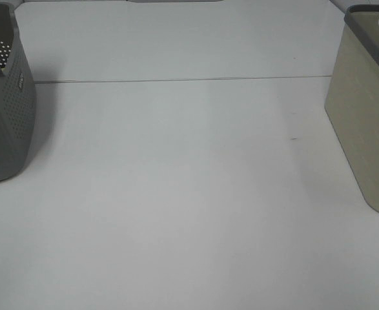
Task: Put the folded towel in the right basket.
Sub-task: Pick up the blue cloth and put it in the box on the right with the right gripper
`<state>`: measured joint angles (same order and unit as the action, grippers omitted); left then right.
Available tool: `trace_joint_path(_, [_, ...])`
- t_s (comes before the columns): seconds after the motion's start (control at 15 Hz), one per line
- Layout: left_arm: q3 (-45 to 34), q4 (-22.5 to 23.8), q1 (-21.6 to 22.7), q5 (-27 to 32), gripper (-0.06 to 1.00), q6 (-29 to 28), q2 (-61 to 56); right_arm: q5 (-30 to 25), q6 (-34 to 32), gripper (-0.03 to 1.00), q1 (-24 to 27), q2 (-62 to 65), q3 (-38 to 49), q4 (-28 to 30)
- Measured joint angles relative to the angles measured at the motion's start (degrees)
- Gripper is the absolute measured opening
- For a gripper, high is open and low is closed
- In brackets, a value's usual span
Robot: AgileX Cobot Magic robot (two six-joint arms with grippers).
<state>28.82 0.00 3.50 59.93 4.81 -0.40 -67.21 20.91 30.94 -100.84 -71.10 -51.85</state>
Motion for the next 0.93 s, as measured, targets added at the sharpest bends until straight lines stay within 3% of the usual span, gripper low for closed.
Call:
trace_joint_path(0.33, [0.0, 0.0, 0.0, 0.0, 0.99, 0.0, 0.0, 0.11, -2.12, 0.07, 0.0, 0.0, 1.32, 2.06])
trace_joint_path(0.6, [0.0, 0.0, 0.0, 0.0, 0.99, 0.0, 0.0, 1.6, -2.64, 0.13, 0.0, 0.0, 1.32, 2.06])
trace_joint_path(0.67, [0.0, 0.0, 0.0, 0.0, 0.99, 0.0, 0.0, 1.66, -2.64, 0.25, 0.0, 0.0, 1.32, 2.12])
trace_joint_path(0.8, [0.0, 0.0, 0.0, 0.0, 0.99, 0.0, 0.0, 1.43, -2.81, 0.63, 0.0, 0.0, 1.32, 4.7])
trace_joint_path(0.87, [0.0, 0.0, 0.0, 0.0, 0.99, 0.0, 0.0, 1.43, -2.81, 0.63, 0.0, 0.0, 1.32, 4.7])
trace_joint_path(0.93, [0.0, 0.0, 0.0, 0.0, 0.99, 0.0, 0.0, -1.03, -3.67, 0.71, 0.0, 0.0, 1.32, 5.79])
